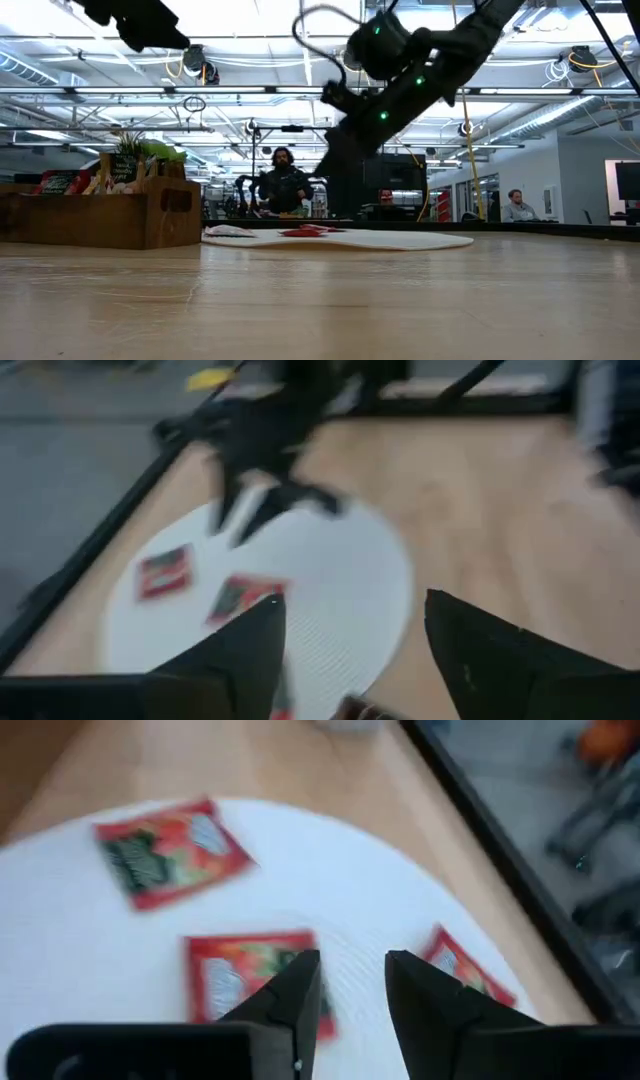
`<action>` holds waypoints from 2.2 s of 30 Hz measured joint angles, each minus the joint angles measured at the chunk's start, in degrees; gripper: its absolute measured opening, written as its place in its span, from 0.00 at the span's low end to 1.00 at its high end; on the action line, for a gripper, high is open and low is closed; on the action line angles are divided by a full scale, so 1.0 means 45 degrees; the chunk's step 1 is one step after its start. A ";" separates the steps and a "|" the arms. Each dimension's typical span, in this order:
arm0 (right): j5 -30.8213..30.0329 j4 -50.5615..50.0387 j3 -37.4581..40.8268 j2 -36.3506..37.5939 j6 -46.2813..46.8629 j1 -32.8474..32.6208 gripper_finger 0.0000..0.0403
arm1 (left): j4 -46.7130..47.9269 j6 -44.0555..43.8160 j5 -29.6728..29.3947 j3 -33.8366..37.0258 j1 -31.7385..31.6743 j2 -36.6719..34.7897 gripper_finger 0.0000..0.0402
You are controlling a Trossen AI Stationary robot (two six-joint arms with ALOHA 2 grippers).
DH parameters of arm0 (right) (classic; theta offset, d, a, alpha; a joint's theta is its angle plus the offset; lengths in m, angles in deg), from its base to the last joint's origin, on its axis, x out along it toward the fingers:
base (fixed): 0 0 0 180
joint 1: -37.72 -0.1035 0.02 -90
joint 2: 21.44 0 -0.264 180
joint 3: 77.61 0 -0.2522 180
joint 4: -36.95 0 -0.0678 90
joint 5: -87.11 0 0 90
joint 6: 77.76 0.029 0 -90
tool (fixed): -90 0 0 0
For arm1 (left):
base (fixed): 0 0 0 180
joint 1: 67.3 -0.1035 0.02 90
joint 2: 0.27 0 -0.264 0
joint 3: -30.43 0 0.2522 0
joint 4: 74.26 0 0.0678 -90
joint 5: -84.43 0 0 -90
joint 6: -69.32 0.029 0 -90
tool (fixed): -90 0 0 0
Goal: Pick & Place Tea
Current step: Put the red tea bag into the left section of the wooden organizer
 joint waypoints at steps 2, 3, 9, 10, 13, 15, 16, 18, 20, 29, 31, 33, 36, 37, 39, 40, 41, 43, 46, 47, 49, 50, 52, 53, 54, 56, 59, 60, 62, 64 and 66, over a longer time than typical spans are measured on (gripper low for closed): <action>0.0772 -0.1078 -0.0332 0.0089 0.0573 0.0730 0.27 | -0.1008 0.0597 0.1011 0.0713 -0.0637 -0.0637 0.62; 0.1311 -0.1536 -0.0556 0.0091 0.0803 0.1106 0.28 | -0.1319 0.0843 0.1151 0.0995 -0.0939 -0.0928 0.63; 0.3889 -0.3023 -0.1372 -0.0133 0.1387 0.2704 0.38 | -0.1863 0.0964 0.0800 0.1981 -0.2135 -0.1825 0.63; 0.3960 -0.3003 -0.1372 -0.0137 0.1391 0.2820 0.40 | -0.1862 0.0950 0.0734 0.2109 -0.2268 -0.1820 0.63; 0.4047 -0.2591 -0.1372 -0.0137 0.1478 0.3127 0.44 | -0.2230 0.0909 0.0669 0.2535 -0.2588 -0.1666 0.61; 0.4104 -0.2339 -0.1372 -0.0137 0.1894 0.3198 0.46 | -0.3177 0.0722 0.0182 0.2829 -0.2905 -0.1391 0.61; 0.4213 -0.2270 -0.1372 -0.0130 0.2079 0.3198 0.47 | -0.3645 0.0665 -0.0151 0.2903 -0.3136 -0.1163 0.61; 0.5018 -0.2308 -0.1367 0.0023 0.2358 0.3055 0.48 | -0.4442 0.0733 -0.0151 0.2746 -0.3917 -0.0447 0.61; 0.5965 -0.2121 -0.1372 0.0134 0.2542 0.2753 0.49 | -0.4475 0.1138 0.0993 0.2296 -0.5019 0.0558 0.61; 0.5817 -0.2346 -0.0656 0.2260 0.1750 0.1078 0.46 | -0.5435 0.2534 0.6963 -0.0124 -0.9737 0.6524 0.60; 0.4888 -0.2331 -0.0059 0.3188 0.1489 0.0746 0.45 | -0.5767 0.2867 0.7527 -0.0755 -1.0327 0.7931 0.59; 0.4091 -0.2146 0.0663 0.4105 0.1347 0.0423 0.44 | -0.5772 0.2810 0.7582 -0.1440 -1.0658 0.9200 0.57; 0.2905 -0.1177 0.1985 0.5314 0.1328 0.0004 0.44 | -0.5699 0.2491 0.7563 -0.2528 -1.0708 1.1041 0.55; 0.2658 -0.0630 0.2439 0.5642 0.1322 -0.0072 0.44 | -0.5628 0.2563 0.7554 -0.2931 -1.0611 1.1608 0.54; 0.2397 0.0377 0.3361 0.6200 0.1237 -0.0192 0.44 | -0.5383 0.2835 0.7223 -0.3952 -1.0351 1.2603 0.52; 0.2397 0.0877 0.3754 0.6404 0.1238 -0.0227 0.44 | -0.5035 0.2976 0.6948 -0.4488 -1.0230 1.3047 0.52; 0.2394 0.1299 0.4089 0.6583 0.1241 -0.0232 0.44 | -0.4477 0.3096 0.6597 -0.5100 -1.0126 1.3441 0.51; 0.2397 0.1758 0.4684 0.6860 0.1305 -0.0254 0.44 | -0.3459 0.3334 0.5914 -0.6241 -0.9922 1.4170 0.51; 0.2402 0.2169 0.5218 0.6978 0.1421 -0.0250 0.44 | -0.1930 0.3661 0.5148 -0.7894 -0.9773 1.5026 0.50; 0.2402 0.2134 0.5277 0.6974 0.1421 -0.0263 0.44 | -0.1549 0.3739 0.4825 -0.8383 -0.9735 1.5275 0.51; 0.2398 0.2187 0.5410 0.6971 0.1426 -0.0309 0.44 | -0.0686 0.3817 0.4555 -0.9167 -0.9719 1.5725 0.51; 0.2401 0.2183 0.5465 0.6973 0.1426 -0.0322 0.44 | -0.0328 0.3819 0.4546 -0.9496 -0.9745 1.5933 0.51; 0.2415 0.2182 0.5531 0.6969 0.1442 -0.0349 0.43 | 0.0198 0.3812 0.4745 -1.0095 -0.9859 1.6238 0.50; 0.2412 0.2193 0.5570 0.6973 0.1477 -0.0372 0.43 | 0.0595 0.3808 0.4820 -1.0380 -0.9899 1.6393 0.50; 0.2408 0.2183 0.5587 0.6971 0.1484 -0.0398 0.43 | 0.0906 0.3747 0.4819 -1.0655 -0.9976 1.6490 0.49; 0.2421 0.2175 0.5593 0.6970 0.1475 -0.0434 0.43 | 0.1311 0.3587 0.4847 -1.0964 -1.0122 1.6688 0.48; 0.2417 0.2183 0.5593 0.6973 0.1469 -0.0574 0.43 | 0.1559 0.3136 0.5732 -1.1139 -1.0477 1.6974 0.46; 0.2417 0.2183 0.5593 0.6973 0.1464 -0.0625 0.43 | 0.1682 0.2872 0.5975 -1.1165 -1.0616 1.7004 0.45; 0.2422 0.2189 0.5593 0.6969 0.1416 -0.0735 0.42 | 0.1944 0.2432 0.6565 -1.1231 -1.0861 1.6991 0.44; 0.2417 0.2247 0.5593 0.6969 0.1373 -0.0825 0.42 | 0.2060 0.2129 0.6850 -1.1271 -1.1043 1.7053 0.43; 0.2417 0.2311 0.5593 0.6969 0.1338 -0.0898 0.42 | 0.2433 0.1826 0.6917 -1.1265 -1.1222 1.7176 0.42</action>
